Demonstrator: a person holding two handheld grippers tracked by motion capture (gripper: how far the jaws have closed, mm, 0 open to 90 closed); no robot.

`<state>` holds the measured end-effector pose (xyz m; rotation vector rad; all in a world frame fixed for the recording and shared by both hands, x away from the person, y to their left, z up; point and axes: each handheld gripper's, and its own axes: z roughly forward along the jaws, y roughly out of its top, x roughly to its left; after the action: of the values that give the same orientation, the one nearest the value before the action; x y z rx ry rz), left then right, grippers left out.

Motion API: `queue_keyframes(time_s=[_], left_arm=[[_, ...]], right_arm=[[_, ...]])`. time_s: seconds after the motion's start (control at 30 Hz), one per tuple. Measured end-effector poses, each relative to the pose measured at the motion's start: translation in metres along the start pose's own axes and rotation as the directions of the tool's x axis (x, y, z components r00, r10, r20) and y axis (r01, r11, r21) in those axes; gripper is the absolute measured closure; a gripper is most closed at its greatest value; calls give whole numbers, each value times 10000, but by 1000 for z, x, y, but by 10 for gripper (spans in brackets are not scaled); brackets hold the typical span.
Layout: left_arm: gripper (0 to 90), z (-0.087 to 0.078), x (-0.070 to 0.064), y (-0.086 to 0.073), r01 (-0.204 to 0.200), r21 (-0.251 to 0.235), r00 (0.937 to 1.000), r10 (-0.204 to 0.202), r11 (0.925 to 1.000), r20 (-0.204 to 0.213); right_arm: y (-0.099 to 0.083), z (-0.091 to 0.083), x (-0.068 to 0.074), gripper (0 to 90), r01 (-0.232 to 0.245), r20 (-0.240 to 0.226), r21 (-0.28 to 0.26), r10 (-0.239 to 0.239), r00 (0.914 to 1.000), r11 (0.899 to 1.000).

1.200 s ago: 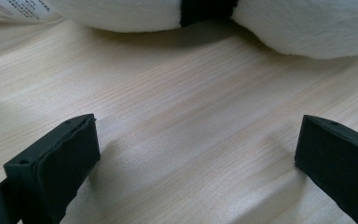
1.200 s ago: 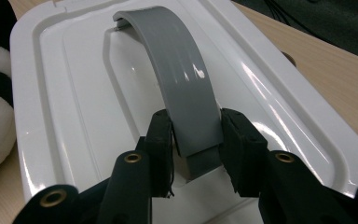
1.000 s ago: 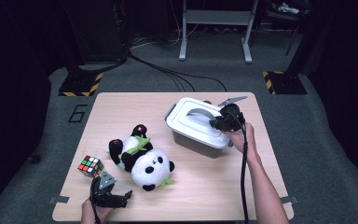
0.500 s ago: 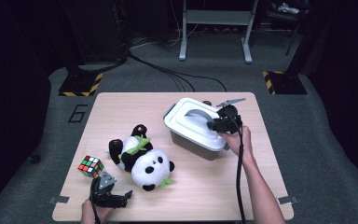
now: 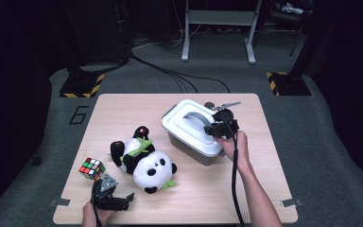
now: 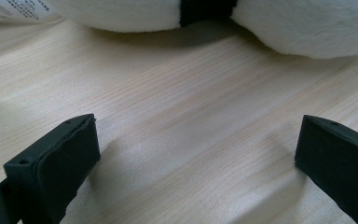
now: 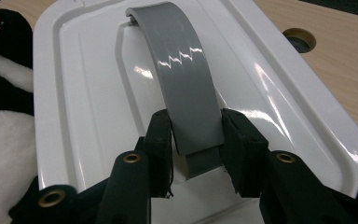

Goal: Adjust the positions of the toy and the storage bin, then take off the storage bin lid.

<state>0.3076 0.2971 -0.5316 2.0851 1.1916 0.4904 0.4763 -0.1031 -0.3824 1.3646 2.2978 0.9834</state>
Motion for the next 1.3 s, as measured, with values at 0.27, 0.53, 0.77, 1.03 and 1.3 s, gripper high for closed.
queue_keyframes(time_s=[0.27, 0.53, 0.77, 1.03, 1.3], left_arm=[[0, 0, 0, 0, 1, 0, 10000, -1, 10000, 1], [0, 0, 0, 0, 4, -33, 10000, -4, 10000, 4], [0, 0, 0, 0, -62, 5, 10000, 62, 10000, 11], [0, 1, -1, 0, -65, -75, 10000, 65, 10000, 15], [0, 1, -1, 0, -50, -77, 10000, 50, 10000, 17]], right_arm=[[-1, 0, 10, 642, -33, -680, 88, 39, 9977, 10000], [1, 4, 22, 641, -219, -625, 100, 225, 9978, 9997], [3, 8, 30, 642, -247, -514, -10, 246, 9984, 9997], [6, 9, 32, 582, 204, -589, 0, -204, 9981, 9998], [32, 20, 39, 501, 1616, -719, -200, -1626, 9841, 9867]])
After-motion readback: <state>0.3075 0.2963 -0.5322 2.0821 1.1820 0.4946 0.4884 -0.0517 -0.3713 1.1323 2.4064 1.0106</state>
